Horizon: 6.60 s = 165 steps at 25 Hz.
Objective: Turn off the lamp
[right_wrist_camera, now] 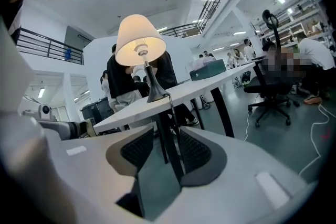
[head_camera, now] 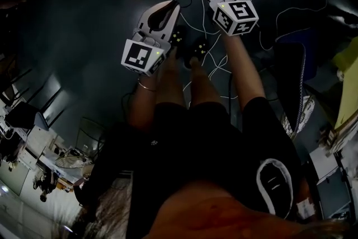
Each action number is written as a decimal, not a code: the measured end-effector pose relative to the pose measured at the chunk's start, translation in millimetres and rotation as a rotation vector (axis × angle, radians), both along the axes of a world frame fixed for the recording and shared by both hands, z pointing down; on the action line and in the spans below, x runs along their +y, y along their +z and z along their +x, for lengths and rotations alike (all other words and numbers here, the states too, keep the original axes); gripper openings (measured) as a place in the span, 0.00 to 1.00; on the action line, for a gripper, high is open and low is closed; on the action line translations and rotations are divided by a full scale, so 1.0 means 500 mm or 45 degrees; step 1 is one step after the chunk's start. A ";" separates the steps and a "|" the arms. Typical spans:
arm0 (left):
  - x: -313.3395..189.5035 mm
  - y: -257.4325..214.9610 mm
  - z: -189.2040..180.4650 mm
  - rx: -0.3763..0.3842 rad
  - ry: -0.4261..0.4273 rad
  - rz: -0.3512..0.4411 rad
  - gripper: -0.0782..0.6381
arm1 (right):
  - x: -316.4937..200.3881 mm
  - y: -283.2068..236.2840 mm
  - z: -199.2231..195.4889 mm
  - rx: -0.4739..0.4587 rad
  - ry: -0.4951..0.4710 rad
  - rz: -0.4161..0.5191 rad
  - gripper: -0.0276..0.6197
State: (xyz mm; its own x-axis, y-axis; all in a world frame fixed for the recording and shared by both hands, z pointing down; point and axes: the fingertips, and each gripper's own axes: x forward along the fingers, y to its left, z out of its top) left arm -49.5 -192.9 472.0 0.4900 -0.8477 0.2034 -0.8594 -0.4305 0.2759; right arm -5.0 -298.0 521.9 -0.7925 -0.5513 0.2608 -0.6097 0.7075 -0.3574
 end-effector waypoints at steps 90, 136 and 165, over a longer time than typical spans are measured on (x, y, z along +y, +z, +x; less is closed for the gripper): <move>-0.140 -0.042 0.134 0.156 0.259 0.025 0.14 | 0.067 0.045 0.071 -0.206 0.152 -0.211 0.25; -0.060 0.111 0.115 0.033 0.482 -0.202 0.22 | 0.132 -0.013 0.063 -0.516 -0.291 -0.321 0.14; -0.052 0.130 0.126 0.078 0.530 -0.280 0.23 | 0.152 0.000 0.057 -0.315 -0.386 -0.178 0.13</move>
State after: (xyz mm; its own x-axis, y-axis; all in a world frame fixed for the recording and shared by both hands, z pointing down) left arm 13.7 -219.1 537.1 0.7958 -0.5168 0.3158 -0.6052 -0.6608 0.4439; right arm 23.2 -222.1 521.7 -0.9616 -0.2563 0.0981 -0.2652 0.7762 -0.5721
